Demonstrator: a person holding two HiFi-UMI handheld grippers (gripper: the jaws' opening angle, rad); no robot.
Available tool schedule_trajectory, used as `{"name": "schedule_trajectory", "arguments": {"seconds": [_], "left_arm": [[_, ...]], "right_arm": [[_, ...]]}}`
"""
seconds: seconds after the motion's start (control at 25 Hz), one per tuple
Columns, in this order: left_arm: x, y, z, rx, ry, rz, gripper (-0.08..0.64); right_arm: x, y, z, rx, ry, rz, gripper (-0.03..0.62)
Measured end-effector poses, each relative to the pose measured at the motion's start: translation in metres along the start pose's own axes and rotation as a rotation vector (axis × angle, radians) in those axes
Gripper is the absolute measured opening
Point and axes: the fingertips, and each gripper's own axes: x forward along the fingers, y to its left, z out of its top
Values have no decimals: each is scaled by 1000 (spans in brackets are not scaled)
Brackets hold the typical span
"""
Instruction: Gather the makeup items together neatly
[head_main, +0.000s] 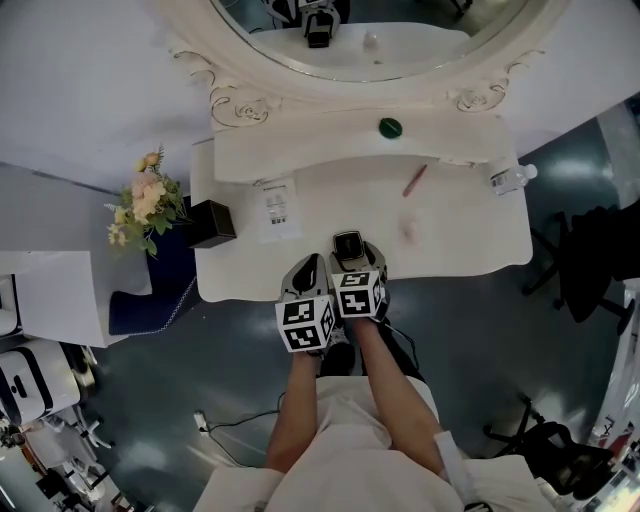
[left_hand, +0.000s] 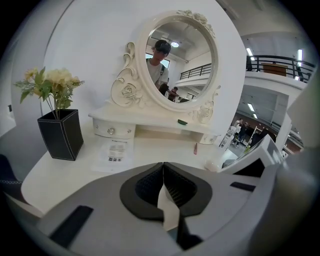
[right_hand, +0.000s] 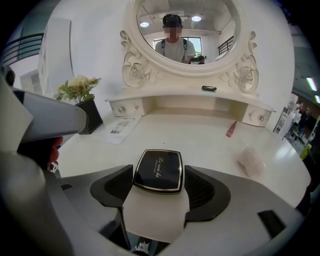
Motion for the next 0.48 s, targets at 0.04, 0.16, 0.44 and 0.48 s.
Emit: {"name": "schedule_trajectory", "arguments": {"seconds": [0.04, 0.16, 0.44, 0.48], "left_arm": [[-1, 1, 0, -1, 0, 2, 15], [-3, 6, 1, 1, 0, 5, 15], [1, 2, 1, 6, 9, -7, 15], [1, 0, 1, 8, 11, -11, 15]], "right_arm": [[1, -1, -1, 2, 11, -11, 305], [5, -3, -4, 11, 33, -30, 304], [8, -21, 3, 61, 13, -68, 304], [9, -24, 5, 62, 11, -71, 304]]}}
